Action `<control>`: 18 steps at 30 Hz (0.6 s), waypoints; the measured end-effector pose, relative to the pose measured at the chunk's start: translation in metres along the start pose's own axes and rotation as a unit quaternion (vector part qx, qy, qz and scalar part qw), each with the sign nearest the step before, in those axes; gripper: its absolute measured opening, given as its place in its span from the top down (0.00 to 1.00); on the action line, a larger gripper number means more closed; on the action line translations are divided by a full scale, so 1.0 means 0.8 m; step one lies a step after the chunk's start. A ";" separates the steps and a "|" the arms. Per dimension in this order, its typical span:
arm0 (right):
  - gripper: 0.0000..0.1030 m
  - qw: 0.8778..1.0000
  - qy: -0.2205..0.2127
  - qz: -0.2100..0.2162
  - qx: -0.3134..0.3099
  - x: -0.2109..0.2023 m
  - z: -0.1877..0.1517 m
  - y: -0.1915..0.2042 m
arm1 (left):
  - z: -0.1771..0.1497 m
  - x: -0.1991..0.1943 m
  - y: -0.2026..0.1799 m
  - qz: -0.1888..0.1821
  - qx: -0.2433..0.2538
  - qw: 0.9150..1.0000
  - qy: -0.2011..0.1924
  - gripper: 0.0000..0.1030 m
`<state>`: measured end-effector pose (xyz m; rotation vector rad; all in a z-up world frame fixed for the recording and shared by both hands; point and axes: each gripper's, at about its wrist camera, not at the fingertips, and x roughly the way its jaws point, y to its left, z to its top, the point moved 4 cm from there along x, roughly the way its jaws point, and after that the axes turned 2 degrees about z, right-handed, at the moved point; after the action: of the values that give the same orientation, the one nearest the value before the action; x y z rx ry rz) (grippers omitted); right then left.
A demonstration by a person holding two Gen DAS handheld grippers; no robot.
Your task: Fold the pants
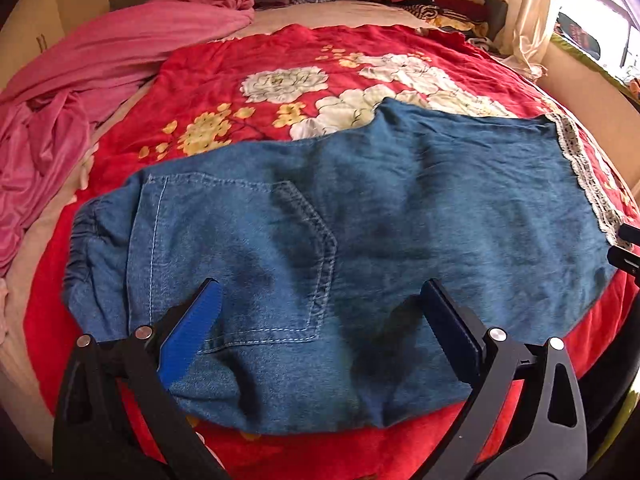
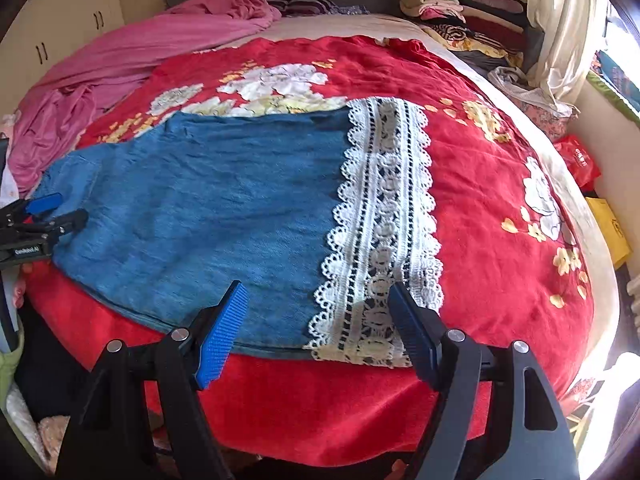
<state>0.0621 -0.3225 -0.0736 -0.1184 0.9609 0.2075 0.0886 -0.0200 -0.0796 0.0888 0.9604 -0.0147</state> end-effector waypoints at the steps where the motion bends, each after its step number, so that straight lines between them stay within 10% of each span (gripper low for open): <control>1: 0.30 1.000 0.006 -0.009 -0.011 0.005 -0.005 0.001 | -0.003 0.006 0.007 0.001 -0.007 1.000 0.007 0.10; 18: 0.17 0.999 -0.021 -0.024 -0.029 -0.026 0.006 0.020 | -0.001 -0.020 0.011 -0.022 -0.024 0.999 -0.010 0.09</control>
<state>0.0505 -0.3084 -0.0542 -0.1900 0.9094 0.1942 0.0788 -0.0116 -0.0664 0.0233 0.9414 -0.0343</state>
